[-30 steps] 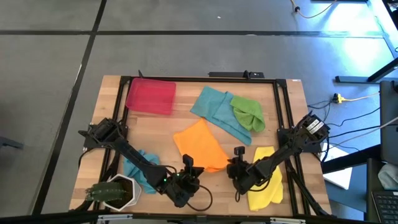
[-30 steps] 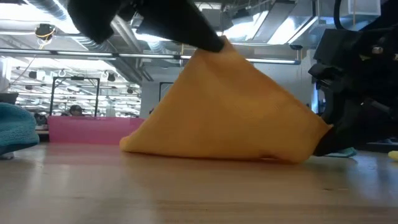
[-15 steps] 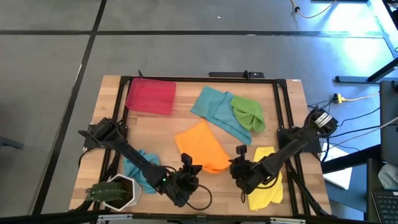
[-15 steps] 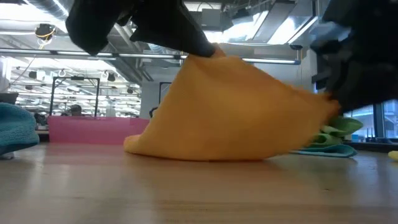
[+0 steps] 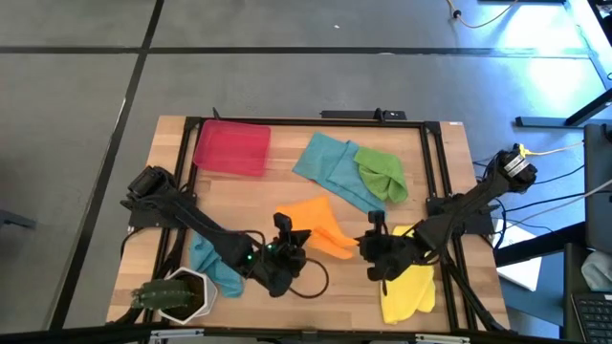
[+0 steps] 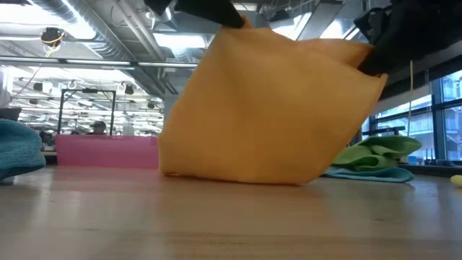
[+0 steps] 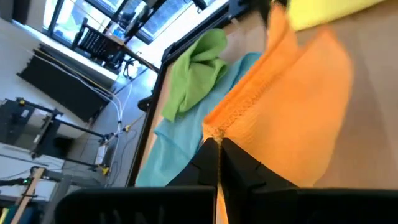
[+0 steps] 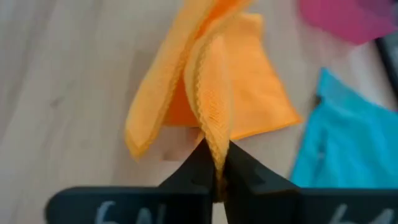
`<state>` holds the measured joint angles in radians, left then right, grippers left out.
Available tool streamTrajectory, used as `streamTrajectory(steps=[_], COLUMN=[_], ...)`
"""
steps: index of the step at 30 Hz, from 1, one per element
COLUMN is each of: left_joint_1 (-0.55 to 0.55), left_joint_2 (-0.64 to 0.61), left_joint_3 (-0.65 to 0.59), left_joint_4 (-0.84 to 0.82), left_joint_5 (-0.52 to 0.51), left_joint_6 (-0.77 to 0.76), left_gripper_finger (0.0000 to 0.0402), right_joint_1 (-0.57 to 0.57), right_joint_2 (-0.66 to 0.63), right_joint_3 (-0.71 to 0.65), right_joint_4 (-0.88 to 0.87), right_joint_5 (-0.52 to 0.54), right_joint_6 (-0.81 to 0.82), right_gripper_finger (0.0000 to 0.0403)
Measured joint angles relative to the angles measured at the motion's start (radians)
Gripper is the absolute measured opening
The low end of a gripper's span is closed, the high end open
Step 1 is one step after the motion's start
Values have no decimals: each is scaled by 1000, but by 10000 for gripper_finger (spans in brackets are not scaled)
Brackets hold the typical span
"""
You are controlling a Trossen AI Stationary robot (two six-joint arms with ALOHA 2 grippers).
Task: Roll microfiber towels into tight, uniform cylinder then place into a basket
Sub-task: Fold the orange microfiber towel
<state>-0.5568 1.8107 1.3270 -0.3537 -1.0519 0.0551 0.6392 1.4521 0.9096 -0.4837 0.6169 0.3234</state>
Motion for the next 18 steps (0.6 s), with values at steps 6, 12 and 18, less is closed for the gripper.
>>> streamTrajectory(steps=[6, 12, 18], left_joint_1=[10, 8, 14], left_joint_2=[-3, -3, -3], left_joint_3=[0, 0, 0], left_joint_4=[6, 7, 7], left_joint_5=[25, 22, 22], left_joint_6=[-8, -9, -21], left_gripper_finger=[0, 0, 0], right_joint_1=[-2, -3, -9], right_joint_2=[24, 25, 25], right_joint_3=[0, 0, 0], right_joint_4=[7, 25, 76], right_joint_5=[-24, -59, -72], right_joint_6=[13, 72, 110], right_gripper_finger=[90, 167, 209])
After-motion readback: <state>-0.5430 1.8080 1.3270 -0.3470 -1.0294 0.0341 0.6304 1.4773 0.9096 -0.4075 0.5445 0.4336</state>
